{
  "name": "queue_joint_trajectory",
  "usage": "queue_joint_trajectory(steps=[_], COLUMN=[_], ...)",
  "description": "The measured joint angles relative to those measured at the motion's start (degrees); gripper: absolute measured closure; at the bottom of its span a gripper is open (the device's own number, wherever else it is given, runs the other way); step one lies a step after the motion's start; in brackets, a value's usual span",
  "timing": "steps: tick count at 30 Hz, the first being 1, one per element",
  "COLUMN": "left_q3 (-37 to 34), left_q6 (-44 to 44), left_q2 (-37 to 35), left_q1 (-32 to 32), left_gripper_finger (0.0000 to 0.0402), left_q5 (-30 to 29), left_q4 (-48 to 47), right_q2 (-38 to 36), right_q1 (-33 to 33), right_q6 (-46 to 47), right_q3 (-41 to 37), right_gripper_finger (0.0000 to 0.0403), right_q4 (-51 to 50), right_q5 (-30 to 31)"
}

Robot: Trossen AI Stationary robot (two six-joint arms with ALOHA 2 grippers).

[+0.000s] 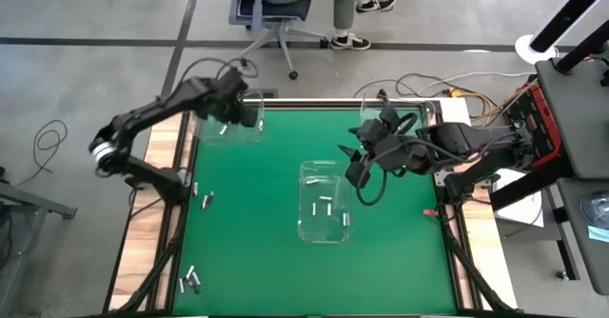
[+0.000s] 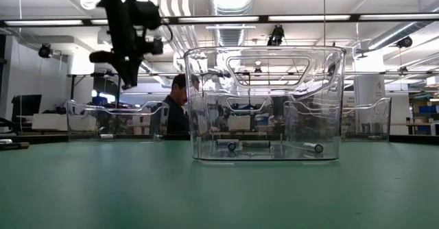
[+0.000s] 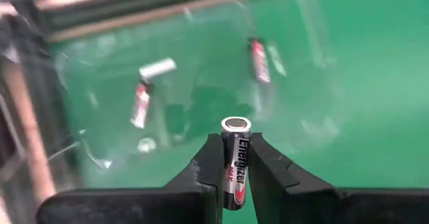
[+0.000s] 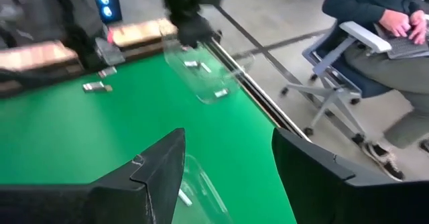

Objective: Sort batteries
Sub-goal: Put the silver battery into the top left transparent bin

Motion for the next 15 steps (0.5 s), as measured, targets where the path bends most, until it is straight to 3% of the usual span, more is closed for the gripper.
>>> queue_joint_trajectory(steps=[6,15], left_q3=[4.22,8.35], left_q6=[6.09,6.21], left_q2=[12.95,27.22], left_q1=[7.92,9.07], left_gripper_finger=[0.0375,0.0375], left_q5=[0.8,4.21], left_q4=[0.34,1.17], right_q2=[-0.02,-0.04], right_q1=[2.37,6.56], right_q6=[-0.01,1.23], right_q3=[0.0,0.0], right_gripper_finger=[0.0193,0.0197], right_q4=[-0.13,-0.23], right_q5=[-0.08,-0.23])
